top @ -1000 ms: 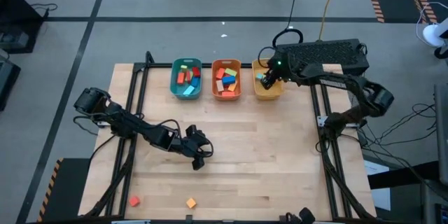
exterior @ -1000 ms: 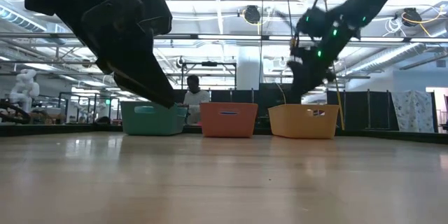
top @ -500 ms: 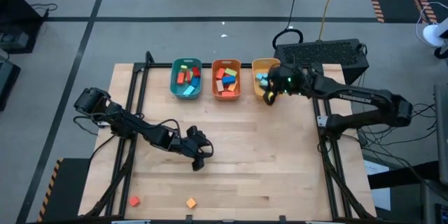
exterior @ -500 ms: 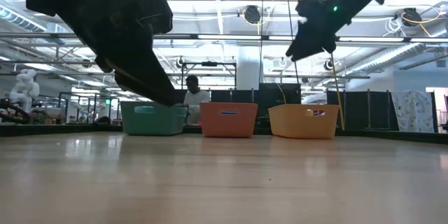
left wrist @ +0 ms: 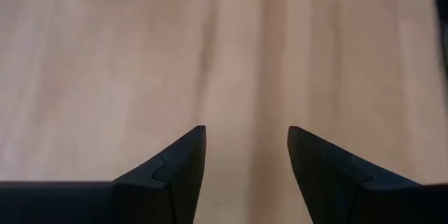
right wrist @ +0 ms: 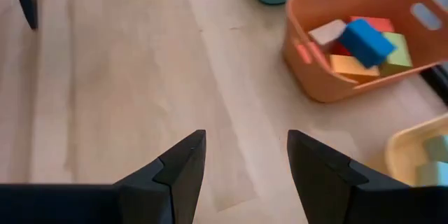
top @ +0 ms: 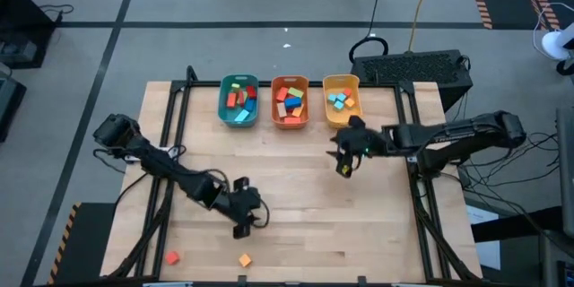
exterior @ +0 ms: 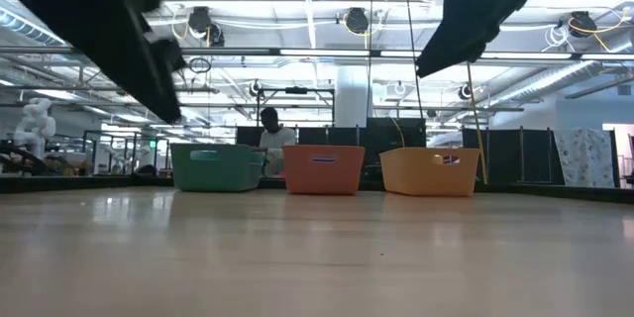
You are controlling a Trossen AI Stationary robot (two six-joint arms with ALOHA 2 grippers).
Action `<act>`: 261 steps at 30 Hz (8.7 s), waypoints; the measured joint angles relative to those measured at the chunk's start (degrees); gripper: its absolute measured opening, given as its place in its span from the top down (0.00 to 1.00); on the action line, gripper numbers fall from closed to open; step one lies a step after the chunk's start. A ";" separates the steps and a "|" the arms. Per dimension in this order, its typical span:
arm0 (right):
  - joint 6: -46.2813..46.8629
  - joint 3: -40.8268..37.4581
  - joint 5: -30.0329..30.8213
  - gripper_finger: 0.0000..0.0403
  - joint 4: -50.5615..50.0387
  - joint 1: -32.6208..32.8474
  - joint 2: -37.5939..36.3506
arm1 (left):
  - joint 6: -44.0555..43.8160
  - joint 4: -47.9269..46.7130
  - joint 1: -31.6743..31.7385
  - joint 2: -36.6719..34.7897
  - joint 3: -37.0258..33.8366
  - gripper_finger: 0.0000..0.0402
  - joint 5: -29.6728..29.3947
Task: Sort blocks by size
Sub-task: Put the yellow cube block into the yellow bin, then put the orange cube block into the yellow bin
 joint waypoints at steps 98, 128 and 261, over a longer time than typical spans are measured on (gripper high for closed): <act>-39.03 0.06 12.27 0.50 37.74 26.99 30.52 | 5.30 32.03 15.16 17.16 5.78 0.64 18.03; -37.84 0.07 17.07 0.71 38.92 26.85 30.95 | -3.57 39.97 16.65 17.14 5.78 0.47 19.93; -12.91 -2.12 -7.28 0.47 12.82 -7.48 -3.07 | -24.64 -9.67 -2.72 6.55 5.79 0.24 -13.74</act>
